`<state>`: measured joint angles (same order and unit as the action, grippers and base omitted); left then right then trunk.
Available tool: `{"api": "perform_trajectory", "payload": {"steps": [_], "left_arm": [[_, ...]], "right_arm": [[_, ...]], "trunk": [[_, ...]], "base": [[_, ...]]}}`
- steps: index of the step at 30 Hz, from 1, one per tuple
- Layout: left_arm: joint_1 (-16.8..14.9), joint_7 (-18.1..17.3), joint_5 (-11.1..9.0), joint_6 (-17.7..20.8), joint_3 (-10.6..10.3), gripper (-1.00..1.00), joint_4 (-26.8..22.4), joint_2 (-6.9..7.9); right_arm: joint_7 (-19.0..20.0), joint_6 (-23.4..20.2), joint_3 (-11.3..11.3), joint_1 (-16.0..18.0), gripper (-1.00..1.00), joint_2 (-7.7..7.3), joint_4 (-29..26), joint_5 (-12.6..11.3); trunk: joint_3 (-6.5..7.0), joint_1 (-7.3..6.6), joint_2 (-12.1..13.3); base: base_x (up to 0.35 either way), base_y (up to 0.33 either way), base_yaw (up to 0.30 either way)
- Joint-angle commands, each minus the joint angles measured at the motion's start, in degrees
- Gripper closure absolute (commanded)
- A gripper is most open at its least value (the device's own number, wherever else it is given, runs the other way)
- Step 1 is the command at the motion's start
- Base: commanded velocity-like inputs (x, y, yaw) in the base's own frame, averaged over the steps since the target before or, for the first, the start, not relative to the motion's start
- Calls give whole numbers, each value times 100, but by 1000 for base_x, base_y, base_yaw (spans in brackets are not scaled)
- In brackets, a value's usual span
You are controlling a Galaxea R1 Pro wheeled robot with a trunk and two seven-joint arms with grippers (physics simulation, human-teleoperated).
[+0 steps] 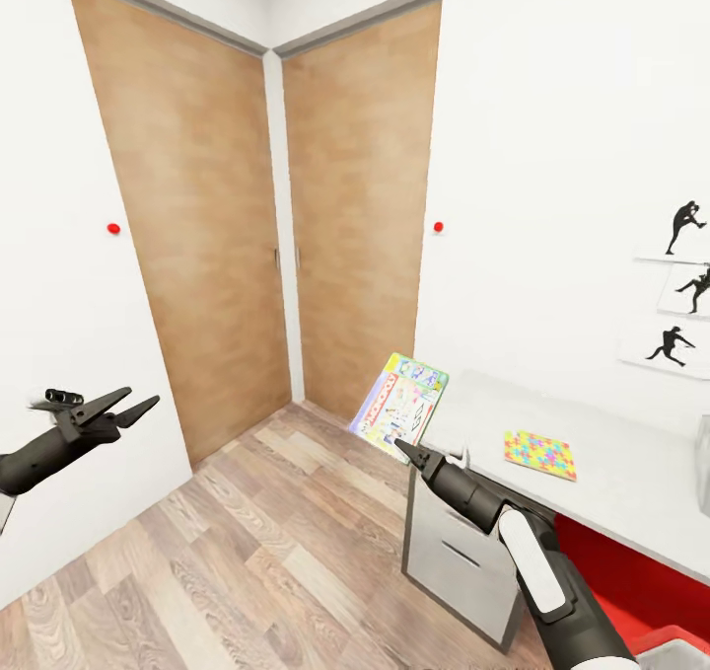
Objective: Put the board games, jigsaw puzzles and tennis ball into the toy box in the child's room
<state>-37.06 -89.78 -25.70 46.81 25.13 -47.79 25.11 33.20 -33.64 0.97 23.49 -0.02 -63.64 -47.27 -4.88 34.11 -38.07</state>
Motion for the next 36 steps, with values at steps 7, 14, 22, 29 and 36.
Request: {"api": "perform_trajectory", "payload": {"steps": [7,14,22,29,36], "left_arm": [[-3,-22,3,57,1,-100,-2,2],[-3,-22,3,60,1,-100,-2,2],[-3,-22,3,58,1,-100,-2,2],[-3,-22,3,57,1,-100,-2,2],[-3,-22,3,57,1,-100,-2,2]], "right_arm": [[2,-47,8,7,100,2,0,-54],[2,-47,7,7,100,2,0,-54],[2,-47,6,7,100,2,0,-54],[2,-47,4,7,100,2,0,-54],[2,-45,4,7,100,2,0,-54]], "trunk": [[10,2,-9],[30,2,-9],[53,2,-9],[73,2,-9],[93,2,-9]], "base": [[0,0,-279],[0,0,-279],[0,0,-279],[0,0,-279],[0,0,-279]]}}
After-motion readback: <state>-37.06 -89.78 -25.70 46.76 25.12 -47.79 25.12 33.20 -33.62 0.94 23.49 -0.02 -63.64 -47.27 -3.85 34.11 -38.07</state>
